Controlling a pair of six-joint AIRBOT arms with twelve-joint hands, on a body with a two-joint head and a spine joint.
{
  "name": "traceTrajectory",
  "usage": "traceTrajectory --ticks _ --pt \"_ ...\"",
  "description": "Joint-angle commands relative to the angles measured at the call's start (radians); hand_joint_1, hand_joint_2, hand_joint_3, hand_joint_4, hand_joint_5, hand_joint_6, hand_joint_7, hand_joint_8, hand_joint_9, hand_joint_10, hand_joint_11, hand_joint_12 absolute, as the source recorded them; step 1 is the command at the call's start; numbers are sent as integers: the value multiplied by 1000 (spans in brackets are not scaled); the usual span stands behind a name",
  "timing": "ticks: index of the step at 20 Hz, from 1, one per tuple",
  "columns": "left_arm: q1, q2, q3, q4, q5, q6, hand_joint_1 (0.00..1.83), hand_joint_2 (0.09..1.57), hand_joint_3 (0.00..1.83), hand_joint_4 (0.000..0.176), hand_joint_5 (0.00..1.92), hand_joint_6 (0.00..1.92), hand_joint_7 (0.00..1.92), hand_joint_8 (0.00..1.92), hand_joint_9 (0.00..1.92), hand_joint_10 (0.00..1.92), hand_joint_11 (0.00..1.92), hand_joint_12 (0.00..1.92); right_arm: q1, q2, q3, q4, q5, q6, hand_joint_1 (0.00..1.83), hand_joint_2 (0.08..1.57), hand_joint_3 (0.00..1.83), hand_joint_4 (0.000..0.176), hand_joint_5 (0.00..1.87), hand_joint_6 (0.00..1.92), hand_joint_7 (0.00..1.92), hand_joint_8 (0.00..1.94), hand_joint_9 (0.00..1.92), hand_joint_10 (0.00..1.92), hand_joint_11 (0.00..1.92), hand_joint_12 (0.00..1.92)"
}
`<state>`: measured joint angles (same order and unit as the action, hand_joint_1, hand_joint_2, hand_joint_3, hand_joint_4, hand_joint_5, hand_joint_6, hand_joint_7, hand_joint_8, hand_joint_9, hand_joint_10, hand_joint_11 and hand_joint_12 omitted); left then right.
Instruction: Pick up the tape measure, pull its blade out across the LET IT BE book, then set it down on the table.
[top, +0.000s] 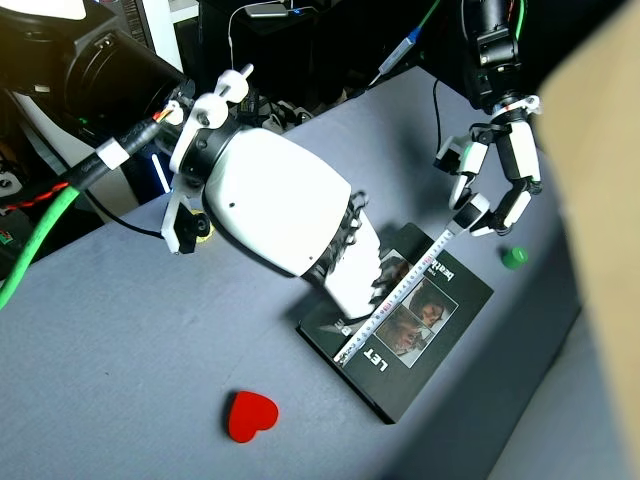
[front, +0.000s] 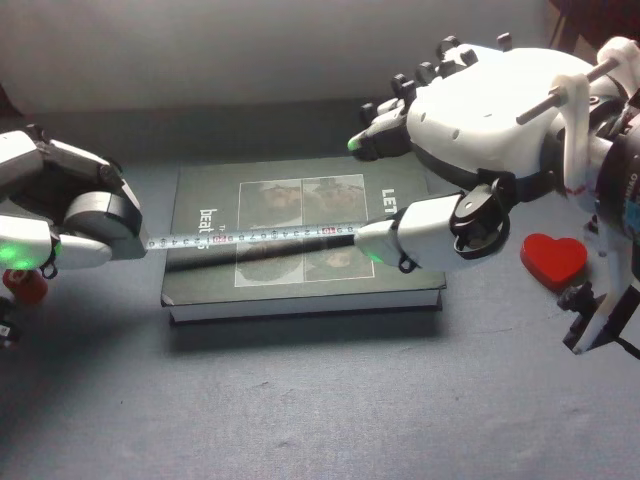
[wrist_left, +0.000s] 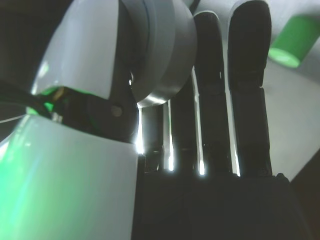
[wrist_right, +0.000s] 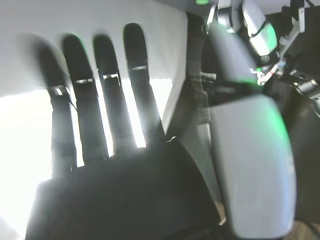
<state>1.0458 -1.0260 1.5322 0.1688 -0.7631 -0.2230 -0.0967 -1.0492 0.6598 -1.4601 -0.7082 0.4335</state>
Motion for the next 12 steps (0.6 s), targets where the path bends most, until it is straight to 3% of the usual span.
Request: traceTrajectory --ticks 1,7,12 --pt "0 6 6 -51 -105 -7 1372 1144 0 0 848 900 890 1151 923 1335 954 1200 4 4 -6 -69 -3 4 281 1160 4 105 366 0 228 0 230 0 0 789" --pt "34 6 -6 -51 -125 -7 1371 1147 0 0 840 915 884 1153 920 1343 943 1201 3 4 -11 -71 -2 4 278 1159 0 107 314 0 196 0 173 0 0 684" --pt "48 -5 -6 -49 -132 -7 1370 1150 1 0 819 945 888 1145 914 1350 943 1212 2 4 -13 -73 1 4 274 1162 0 107 335 3 240 8 216 9 0 729"
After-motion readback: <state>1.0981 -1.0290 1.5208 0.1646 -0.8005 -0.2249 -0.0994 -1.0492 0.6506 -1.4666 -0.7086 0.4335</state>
